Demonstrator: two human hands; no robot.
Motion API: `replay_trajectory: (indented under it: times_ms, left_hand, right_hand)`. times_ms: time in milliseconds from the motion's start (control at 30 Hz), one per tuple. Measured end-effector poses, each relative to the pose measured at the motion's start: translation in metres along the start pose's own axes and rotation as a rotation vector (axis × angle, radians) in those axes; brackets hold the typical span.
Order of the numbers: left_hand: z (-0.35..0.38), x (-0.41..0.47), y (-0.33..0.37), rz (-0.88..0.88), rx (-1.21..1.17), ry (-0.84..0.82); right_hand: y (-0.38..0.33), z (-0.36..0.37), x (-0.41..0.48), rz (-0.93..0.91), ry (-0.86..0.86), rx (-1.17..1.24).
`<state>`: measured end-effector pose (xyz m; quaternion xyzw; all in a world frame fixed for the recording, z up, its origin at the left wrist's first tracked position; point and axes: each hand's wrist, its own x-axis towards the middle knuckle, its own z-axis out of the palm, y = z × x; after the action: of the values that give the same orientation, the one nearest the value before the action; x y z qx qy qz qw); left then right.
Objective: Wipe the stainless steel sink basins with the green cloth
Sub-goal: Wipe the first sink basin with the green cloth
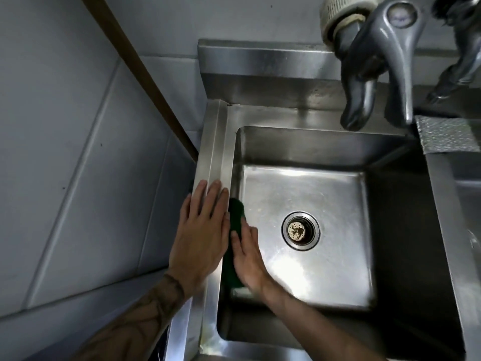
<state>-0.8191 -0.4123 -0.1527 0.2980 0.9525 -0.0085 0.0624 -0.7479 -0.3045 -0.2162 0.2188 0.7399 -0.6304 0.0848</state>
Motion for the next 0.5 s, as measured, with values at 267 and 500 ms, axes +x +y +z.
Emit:
replay_trajectory:
  times_ms: [267,500]
  left_hand:
    - [-0.002,-0.001,0.001,-0.02,-0.051,0.055]
    - [-0.004,-0.004,0.004,-0.036,-0.084,0.08]
  right_hand:
    - [-0.011,0.001,0.006,-0.002,0.004,-0.001]
    - [0.008,-0.013,-0.062,0.22,-0.373,-0.21]
